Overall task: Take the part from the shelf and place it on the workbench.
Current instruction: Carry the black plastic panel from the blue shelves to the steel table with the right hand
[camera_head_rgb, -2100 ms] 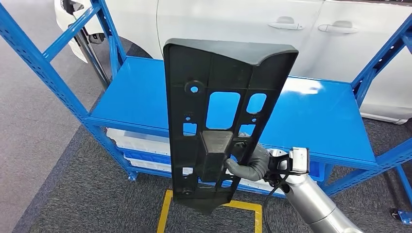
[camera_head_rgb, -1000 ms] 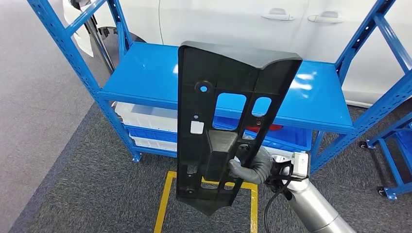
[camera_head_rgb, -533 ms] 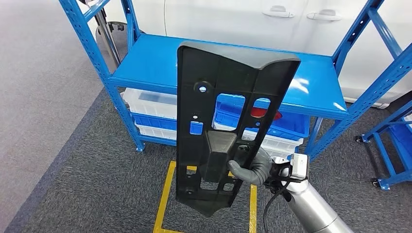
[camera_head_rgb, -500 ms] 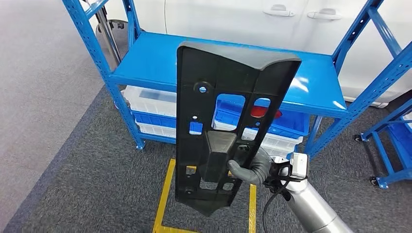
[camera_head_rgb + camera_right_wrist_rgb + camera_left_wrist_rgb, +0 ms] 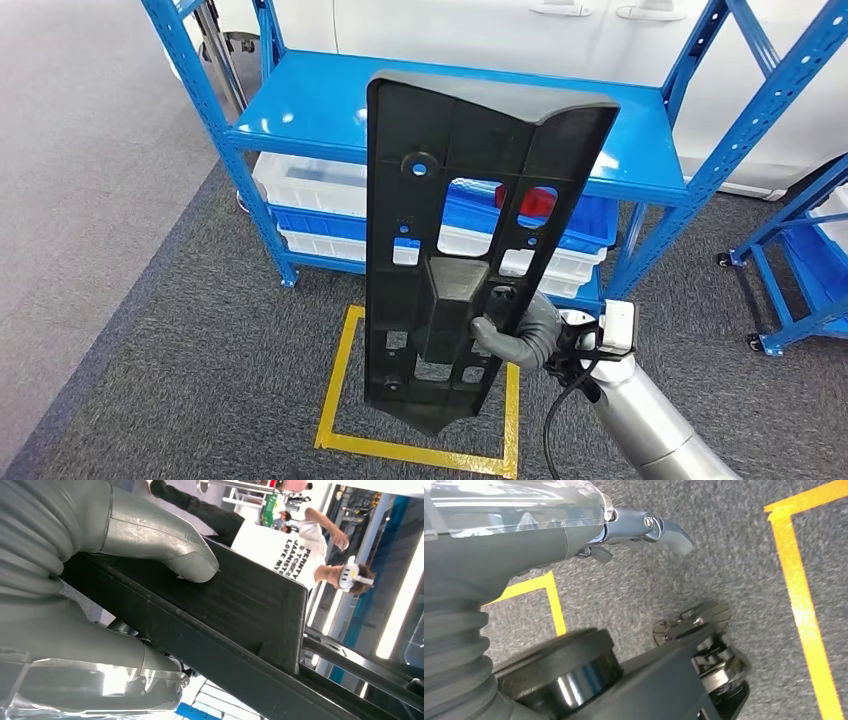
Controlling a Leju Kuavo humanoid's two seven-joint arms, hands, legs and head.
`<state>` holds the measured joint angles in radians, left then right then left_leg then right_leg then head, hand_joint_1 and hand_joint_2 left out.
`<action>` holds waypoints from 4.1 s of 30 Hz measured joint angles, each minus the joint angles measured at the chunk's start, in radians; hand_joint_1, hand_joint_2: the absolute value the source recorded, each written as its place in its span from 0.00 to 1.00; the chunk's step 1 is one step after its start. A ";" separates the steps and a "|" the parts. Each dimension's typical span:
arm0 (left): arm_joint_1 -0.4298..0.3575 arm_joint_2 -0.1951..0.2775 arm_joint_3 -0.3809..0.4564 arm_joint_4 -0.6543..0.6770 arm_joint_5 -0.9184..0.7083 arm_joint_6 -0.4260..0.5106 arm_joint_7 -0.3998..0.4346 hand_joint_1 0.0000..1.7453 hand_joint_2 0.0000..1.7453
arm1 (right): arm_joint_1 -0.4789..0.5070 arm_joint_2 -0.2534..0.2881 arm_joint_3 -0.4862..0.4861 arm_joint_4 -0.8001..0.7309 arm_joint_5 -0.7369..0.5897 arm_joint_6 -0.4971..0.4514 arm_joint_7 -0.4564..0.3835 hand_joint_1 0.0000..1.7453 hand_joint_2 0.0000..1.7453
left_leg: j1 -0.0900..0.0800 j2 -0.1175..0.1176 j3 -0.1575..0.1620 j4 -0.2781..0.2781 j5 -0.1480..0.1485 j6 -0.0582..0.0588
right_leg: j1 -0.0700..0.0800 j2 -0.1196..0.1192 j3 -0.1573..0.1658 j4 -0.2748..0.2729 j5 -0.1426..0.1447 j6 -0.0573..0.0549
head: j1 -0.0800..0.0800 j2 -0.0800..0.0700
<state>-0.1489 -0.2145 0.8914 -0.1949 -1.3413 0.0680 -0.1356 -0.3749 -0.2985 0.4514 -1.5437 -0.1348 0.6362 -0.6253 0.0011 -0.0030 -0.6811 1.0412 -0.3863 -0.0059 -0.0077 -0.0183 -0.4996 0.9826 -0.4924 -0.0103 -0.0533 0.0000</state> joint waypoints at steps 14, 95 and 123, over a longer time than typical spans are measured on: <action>0.005 0.000 0.001 0.000 -0.001 0.008 0.000 0.00 1.00 | -0.003 -0.009 0.000 0.015 -0.028 0.015 0.016 1.00 1.00 | 0.008 -0.004 0.128 -0.035 -0.070 0.020 | -0.002 0.001 -0.088 0.035 0.050 0.034 | 0.000 0.000; 0.050 0.000 0.008 0.000 0.001 0.043 0.014 0.00 1.00 | 0.141 -0.010 -0.076 0.006 -0.066 0.040 -0.008 1.00 1.00 | -0.004 -0.029 -0.005 0.147 -0.129 -0.007 | -0.009 0.010 -0.061 0.015 0.036 0.004 | -0.002 0.000; 0.055 -0.006 0.008 0.000 -0.002 0.040 0.010 0.00 1.00 | 0.176 -0.007 -0.080 -0.019 -0.065 0.042 -0.008 1.00 1.00 | -0.002 -0.087 0.064 0.002 -0.054 0.003 | -0.019 0.047 -0.068 0.034 0.023 0.019 | -0.002 0.000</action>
<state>-0.0936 -0.2203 0.8995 -0.1946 -1.3431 0.1076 -0.1258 -0.1988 -0.3059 0.3715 -1.5624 -0.1995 0.6779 -0.6329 -0.0012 -0.0895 -0.6169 1.0435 -0.4405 -0.0032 -0.0264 0.0287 -0.5673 1.0167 -0.4692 0.0084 -0.0549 0.0000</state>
